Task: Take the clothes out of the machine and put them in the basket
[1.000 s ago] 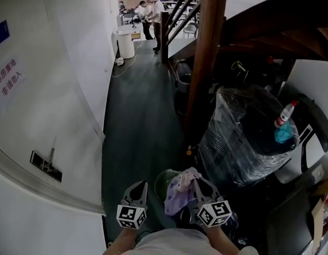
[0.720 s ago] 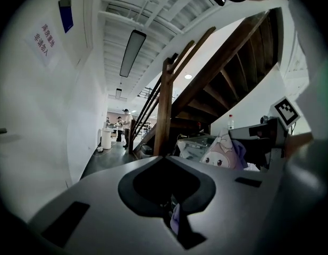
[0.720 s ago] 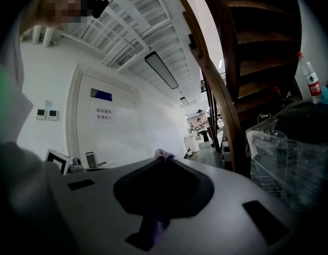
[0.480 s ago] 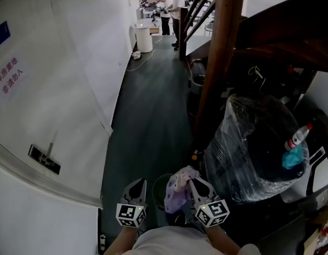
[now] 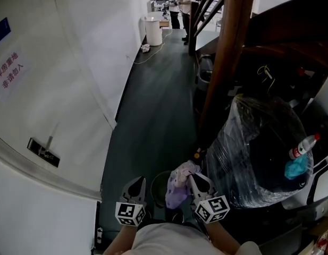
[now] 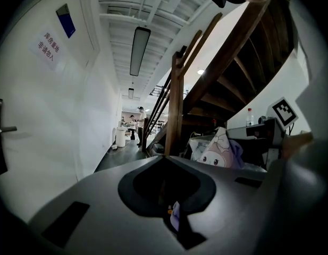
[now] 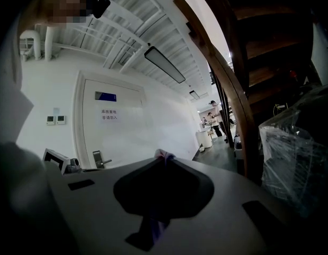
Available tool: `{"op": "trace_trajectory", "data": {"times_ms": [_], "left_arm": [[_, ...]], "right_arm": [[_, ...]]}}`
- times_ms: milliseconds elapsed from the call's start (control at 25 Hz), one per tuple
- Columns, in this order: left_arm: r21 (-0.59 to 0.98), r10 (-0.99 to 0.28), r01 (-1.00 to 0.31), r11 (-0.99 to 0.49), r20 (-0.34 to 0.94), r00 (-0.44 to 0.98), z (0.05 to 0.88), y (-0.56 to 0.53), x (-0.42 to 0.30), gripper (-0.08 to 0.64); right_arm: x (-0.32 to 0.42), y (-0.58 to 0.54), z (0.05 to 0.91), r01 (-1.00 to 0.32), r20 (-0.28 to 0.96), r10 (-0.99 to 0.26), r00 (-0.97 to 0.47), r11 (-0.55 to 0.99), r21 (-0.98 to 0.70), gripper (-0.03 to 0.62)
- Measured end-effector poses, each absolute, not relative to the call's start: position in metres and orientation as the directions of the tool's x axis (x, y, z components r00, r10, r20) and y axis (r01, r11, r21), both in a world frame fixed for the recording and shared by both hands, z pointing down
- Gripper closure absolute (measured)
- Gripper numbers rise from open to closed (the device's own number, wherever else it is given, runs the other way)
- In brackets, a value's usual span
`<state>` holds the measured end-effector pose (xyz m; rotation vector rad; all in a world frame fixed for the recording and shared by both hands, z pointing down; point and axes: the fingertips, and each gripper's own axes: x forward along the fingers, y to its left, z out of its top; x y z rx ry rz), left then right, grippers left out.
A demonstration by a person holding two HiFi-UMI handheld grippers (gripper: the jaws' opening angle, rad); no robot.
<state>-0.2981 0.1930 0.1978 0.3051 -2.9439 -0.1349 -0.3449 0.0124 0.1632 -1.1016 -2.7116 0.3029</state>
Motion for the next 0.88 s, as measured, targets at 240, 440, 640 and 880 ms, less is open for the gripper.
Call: {"op": "trace_trajectory", "data": {"times_ms": [240,440,640,880], "left_arm": [[0.114,-0.263,-0.245,0.963,0.185,-0.947,0.205,0.189,-0.313,0.54],[0.122,-0.327,-0.308,0.944,0.203,-0.923,0.213,0.2,-0.328,0.54],[0.123,-0.376,-0.357,0.926,0.206,-0.904,0.217,0.227,-0.342,0.54],[0.116,-0.428,-0.412,0.904,0.218,-0.877,0.225,0.258,-0.357,0.54]], "right_arm": [[-0.349,0.013,0.171,0.633,0.123,0.679,-0.724,0.724,-0.274,0.569],[-0.356,0.023,0.179,0.581,0.149,0.632,-0.761,0.765,-0.279,0.57],[-0.365,0.038,0.186,0.514,0.168,0.568,-0.806,0.811,-0.278,0.571],[-0.368,0.056,0.19,0.447,0.182,0.502,-0.846,0.852,-0.271,0.569]]}}
